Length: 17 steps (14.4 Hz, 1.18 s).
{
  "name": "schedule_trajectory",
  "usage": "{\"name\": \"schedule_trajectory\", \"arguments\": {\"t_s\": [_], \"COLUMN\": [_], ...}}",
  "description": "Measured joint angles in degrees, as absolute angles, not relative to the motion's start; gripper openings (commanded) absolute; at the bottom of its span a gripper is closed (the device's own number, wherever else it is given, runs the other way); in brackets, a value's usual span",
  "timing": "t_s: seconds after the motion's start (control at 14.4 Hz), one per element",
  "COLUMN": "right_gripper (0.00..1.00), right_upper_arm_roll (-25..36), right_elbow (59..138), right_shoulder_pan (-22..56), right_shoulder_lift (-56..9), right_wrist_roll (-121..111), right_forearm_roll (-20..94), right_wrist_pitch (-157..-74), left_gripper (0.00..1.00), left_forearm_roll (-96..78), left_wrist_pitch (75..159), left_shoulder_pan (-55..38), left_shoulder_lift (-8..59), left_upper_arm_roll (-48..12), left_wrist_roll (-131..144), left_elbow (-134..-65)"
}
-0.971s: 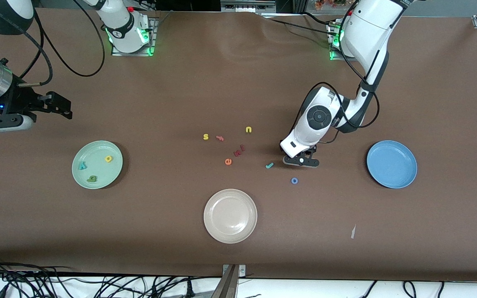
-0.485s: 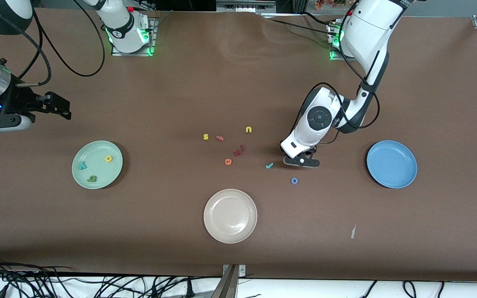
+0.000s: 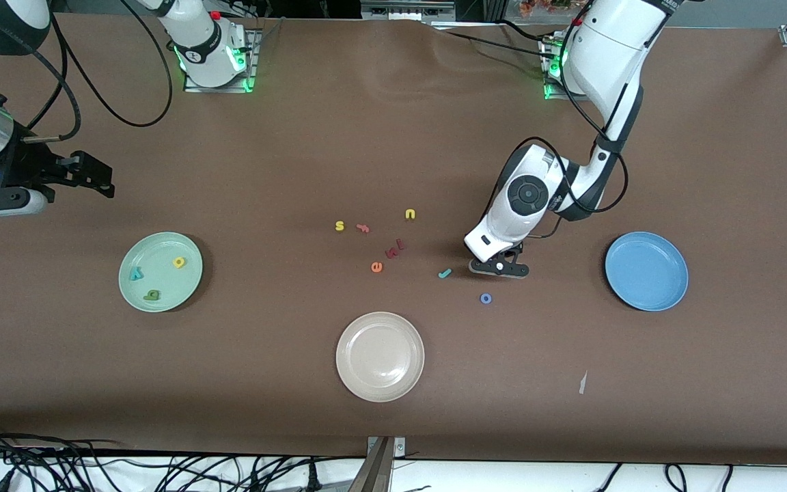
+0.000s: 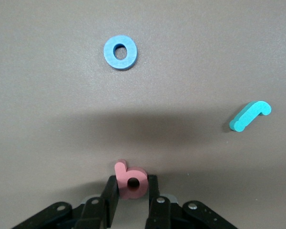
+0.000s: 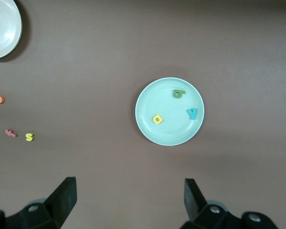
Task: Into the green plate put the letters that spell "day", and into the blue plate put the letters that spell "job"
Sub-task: 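Carry the pink b into the blue plate and open the left gripper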
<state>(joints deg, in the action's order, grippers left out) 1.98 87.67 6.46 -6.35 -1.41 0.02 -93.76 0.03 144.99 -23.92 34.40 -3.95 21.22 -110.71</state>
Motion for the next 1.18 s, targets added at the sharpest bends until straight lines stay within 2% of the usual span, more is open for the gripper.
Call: {"name": "schedule_trajectory", "arguments": {"t_s": [0.28, 0.49, 0.62, 1.18], "right_gripper": [1.00, 1.00, 1.00, 1.00], "right_upper_arm_roll": [1.98, 1.98, 1.98, 2.00], "right_elbow": [87.65, 87.65, 87.65, 87.65], "right_shoulder_pan": [6.73, 6.75, 6.75, 6.77], "right_shoulder_lift": [-6.38, -6.45, -6.56, -6.66], "right_wrist_roll": [-1.41, -1.41, -1.41, -1.41], "right_forearm_roll": [-0.06, -0.07, -0.07, -0.07], "right_wrist_pitch": [-93.73, -93.71, -93.71, -93.70], "left_gripper": [0.13, 0.12, 0.12, 0.13], "left_forearm_roll": [0.04, 0.15, 0.62, 1.16], "left_wrist_pitch": [144.97, 144.79, 141.63, 131.61], "left_shoulder_pan": [-23.92, -23.74, -22.70, -12.02], "left_shoulder_lift": [34.38, 34.33, 34.04, 29.36], "left_upper_arm_roll": [-3.94, -3.44, -2.81, -2.53], "left_wrist_roll": [21.22, 20.94, 19.33, 0.16], "left_elbow": [-110.71, -110.08, -107.94, -105.28]}}
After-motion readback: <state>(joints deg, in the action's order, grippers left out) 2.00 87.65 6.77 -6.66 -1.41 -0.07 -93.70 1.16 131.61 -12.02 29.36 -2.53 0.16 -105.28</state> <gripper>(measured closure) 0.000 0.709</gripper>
